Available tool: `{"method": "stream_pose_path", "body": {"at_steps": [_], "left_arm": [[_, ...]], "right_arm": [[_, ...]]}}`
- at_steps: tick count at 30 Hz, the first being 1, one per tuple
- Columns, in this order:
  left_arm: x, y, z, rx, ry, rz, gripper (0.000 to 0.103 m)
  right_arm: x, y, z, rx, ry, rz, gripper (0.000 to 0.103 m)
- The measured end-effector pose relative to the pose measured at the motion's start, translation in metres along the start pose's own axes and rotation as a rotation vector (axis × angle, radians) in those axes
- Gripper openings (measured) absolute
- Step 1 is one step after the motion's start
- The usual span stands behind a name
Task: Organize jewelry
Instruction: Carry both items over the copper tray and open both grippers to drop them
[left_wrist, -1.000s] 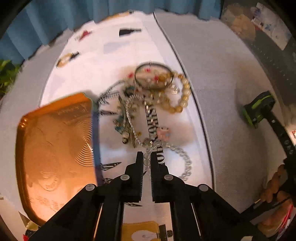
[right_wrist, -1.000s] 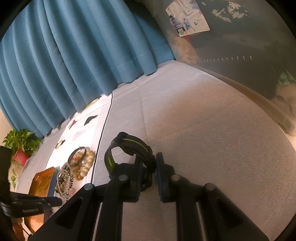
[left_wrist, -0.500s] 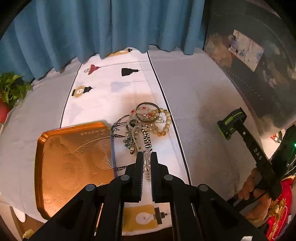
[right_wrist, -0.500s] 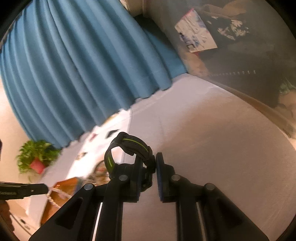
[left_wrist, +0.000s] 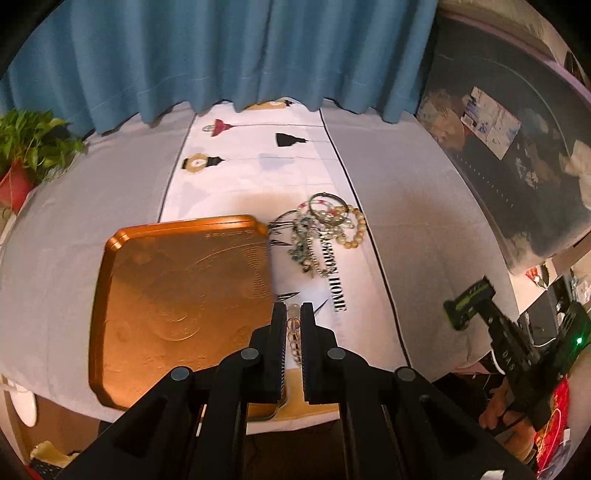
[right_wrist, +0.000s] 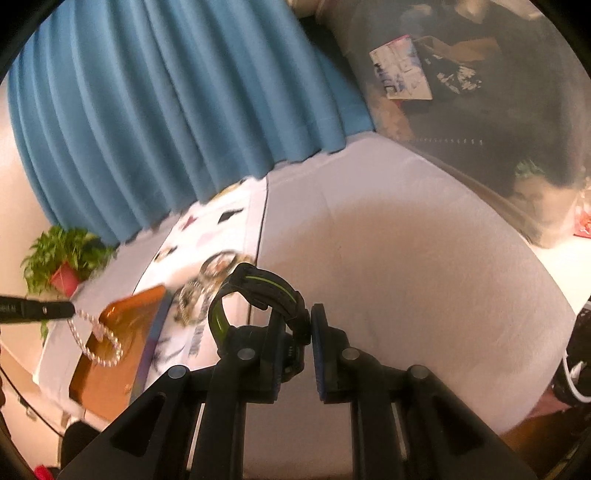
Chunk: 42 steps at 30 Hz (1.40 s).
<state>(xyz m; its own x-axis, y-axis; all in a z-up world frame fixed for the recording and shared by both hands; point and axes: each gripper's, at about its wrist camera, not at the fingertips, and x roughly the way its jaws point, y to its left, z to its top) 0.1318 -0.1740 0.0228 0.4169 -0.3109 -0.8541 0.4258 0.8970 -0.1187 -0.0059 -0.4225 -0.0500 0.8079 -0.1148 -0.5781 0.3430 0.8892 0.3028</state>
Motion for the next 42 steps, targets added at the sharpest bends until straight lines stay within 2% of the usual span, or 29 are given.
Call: {"method": "stream_pose_path", "body": {"at_steps": [4,13,28,36,42], "left_arm": [[-0.011,0.018,-0.006,-0.024,-0.013,-0.008,0.005],[-0.020,0.057,-0.005,-0.081,-0.032,-0.006,0.005],[-0.004,0.100,-0.013,-0.126,-0.012,-0.003,0.005],[0.004,0.123,-0.021,-0.129,-0.006,-0.003,0.005],[0.017,0.140,-0.024,-0.141,0.012,-0.007,0.005]], "right_arm": [[-0.005,0.021,-0.006,-0.045,0.017,0.010,0.015],[-0.003,0.076,-0.008,-0.119,0.044,0.090,0.015],[0.014,0.139,-0.014,-0.206,0.109,0.161,0.015],[0.037,0.186,-0.026,-0.273,0.188,0.236,0.015],[0.067,0.219,-0.036,-0.292,0.292,0.275,0.015]]}}
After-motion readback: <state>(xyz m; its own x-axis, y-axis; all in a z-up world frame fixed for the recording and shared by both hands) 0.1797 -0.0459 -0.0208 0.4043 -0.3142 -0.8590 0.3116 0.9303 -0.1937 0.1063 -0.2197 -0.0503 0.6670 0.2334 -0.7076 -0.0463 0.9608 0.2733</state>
